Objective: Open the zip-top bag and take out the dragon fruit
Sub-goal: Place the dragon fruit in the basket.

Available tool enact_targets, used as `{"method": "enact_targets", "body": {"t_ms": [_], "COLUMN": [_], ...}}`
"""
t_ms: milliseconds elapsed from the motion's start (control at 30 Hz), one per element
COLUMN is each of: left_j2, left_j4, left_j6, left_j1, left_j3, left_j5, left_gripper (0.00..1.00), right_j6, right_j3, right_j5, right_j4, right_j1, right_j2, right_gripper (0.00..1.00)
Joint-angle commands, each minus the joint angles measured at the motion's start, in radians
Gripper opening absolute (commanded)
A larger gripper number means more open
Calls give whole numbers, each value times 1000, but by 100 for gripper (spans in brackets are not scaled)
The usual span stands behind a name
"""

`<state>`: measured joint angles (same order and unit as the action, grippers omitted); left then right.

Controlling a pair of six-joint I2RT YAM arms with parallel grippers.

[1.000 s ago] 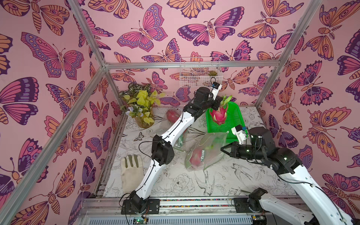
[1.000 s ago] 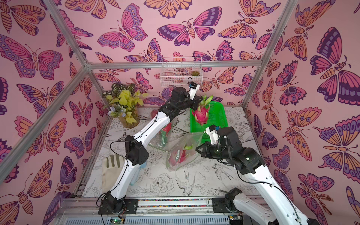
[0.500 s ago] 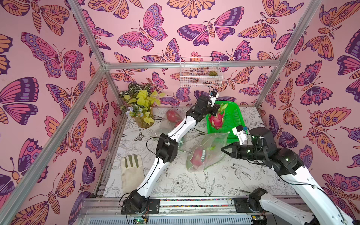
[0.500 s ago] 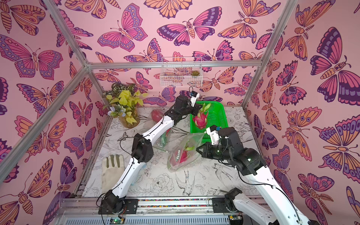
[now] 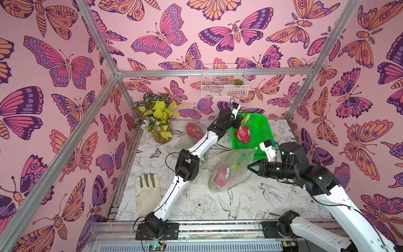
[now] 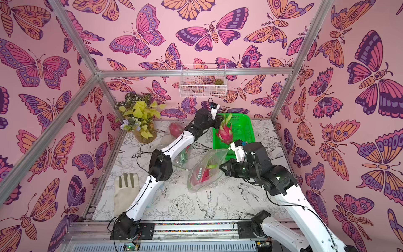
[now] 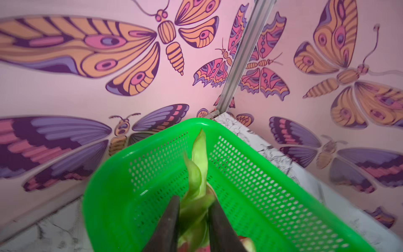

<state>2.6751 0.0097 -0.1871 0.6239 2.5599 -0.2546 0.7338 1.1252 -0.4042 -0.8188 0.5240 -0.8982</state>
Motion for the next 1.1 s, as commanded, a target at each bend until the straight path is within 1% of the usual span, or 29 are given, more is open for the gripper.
{"method": "enact_targets", "body": {"t_ms": [0, 167, 433, 667, 800, 900, 933, 1000, 1067], "left_j2": [-34, -121, -320, -570, -731, -849, -884, -933, -996], "left_j4": [36, 35, 35, 31, -13, -86, -138, -286, -393], "left_j6": [14, 22, 44, 48, 57, 78, 79, 75, 60], "left_j1": [-4, -1, 2, 9, 14, 24, 29, 32, 45], "left_j3": [16, -17, -151, -365, -498, -585, -603, -599, -634], "left_j5": [8, -1, -19, -51, -65, -63, -64, -137, -144], "left_gripper": [45, 51, 55, 56, 56, 55, 55, 55, 53], "right_j6": [9, 0, -16, -26, -47, -55, -57, -59, -67], "right_j3": [31, 60, 119, 173, 226, 253, 259, 267, 277], "right_j5": [-4, -6, -21, -54, -69, -87, -90, -95, -115], "right_j4": [31, 36, 44, 68, 64, 75, 80, 88, 96], "right_j1": [-6, -6, -6, -5, -5, -5, -6, -5, -5], "right_j2": [-8, -30, -73, -123, -169, -202, -211, -231, -256], "right_gripper": [0, 0, 0, 0, 0, 0, 0, 0, 0]}}
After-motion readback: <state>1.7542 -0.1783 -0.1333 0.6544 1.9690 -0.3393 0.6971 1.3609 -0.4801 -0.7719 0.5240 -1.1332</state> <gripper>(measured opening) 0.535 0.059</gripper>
